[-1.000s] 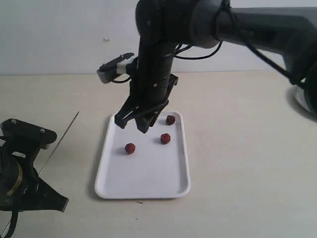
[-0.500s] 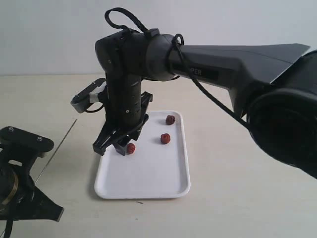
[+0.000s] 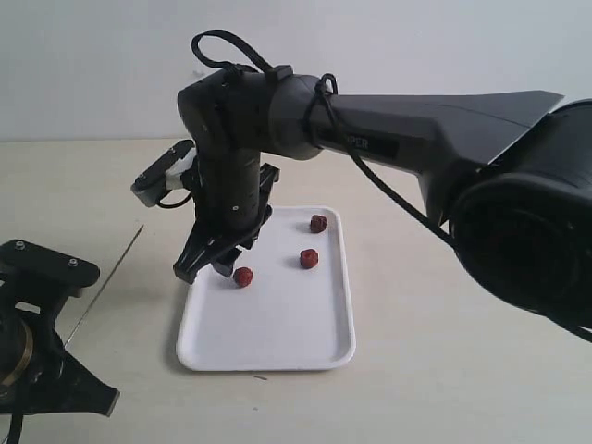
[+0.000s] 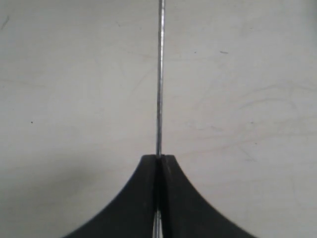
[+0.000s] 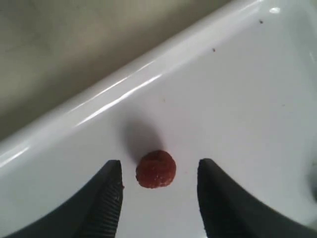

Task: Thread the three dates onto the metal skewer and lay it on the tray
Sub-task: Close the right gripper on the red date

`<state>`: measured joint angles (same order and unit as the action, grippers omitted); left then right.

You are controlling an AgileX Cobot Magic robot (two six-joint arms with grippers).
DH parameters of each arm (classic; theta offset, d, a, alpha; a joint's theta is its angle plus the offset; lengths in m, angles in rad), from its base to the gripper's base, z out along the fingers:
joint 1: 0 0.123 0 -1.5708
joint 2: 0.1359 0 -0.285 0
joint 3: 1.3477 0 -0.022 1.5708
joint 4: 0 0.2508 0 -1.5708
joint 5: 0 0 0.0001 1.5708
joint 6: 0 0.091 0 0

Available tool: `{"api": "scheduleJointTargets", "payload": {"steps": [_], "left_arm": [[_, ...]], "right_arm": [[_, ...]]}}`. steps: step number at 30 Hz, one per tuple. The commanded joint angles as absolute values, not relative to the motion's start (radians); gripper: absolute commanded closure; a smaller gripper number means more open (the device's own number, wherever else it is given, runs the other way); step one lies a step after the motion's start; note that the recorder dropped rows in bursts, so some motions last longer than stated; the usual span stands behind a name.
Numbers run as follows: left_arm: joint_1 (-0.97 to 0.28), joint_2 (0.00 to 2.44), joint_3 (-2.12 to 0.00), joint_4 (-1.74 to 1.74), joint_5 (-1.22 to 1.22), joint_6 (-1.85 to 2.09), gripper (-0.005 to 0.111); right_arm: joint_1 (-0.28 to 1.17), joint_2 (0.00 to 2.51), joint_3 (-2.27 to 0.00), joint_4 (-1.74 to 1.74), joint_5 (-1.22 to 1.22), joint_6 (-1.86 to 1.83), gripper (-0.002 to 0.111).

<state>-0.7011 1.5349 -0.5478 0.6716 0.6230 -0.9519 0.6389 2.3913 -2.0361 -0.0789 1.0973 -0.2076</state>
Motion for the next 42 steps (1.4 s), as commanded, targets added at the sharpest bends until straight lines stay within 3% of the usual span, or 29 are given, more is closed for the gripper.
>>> {"api": "scheduleJointTargets", "payload": {"steps": [1,42], "left_arm": [[-0.697,1.53,-0.545,0.674,0.622,-0.963,0.107],[-0.697,1.53,-0.545,0.676,0.622,-0.963,0.107]], "right_arm": [[0.637,2.39,-2.042,-0.084,1.104,-0.193,0.061],[0.626,2.462,-2.042,-0.089,1.104,-0.182,0.061]]}}
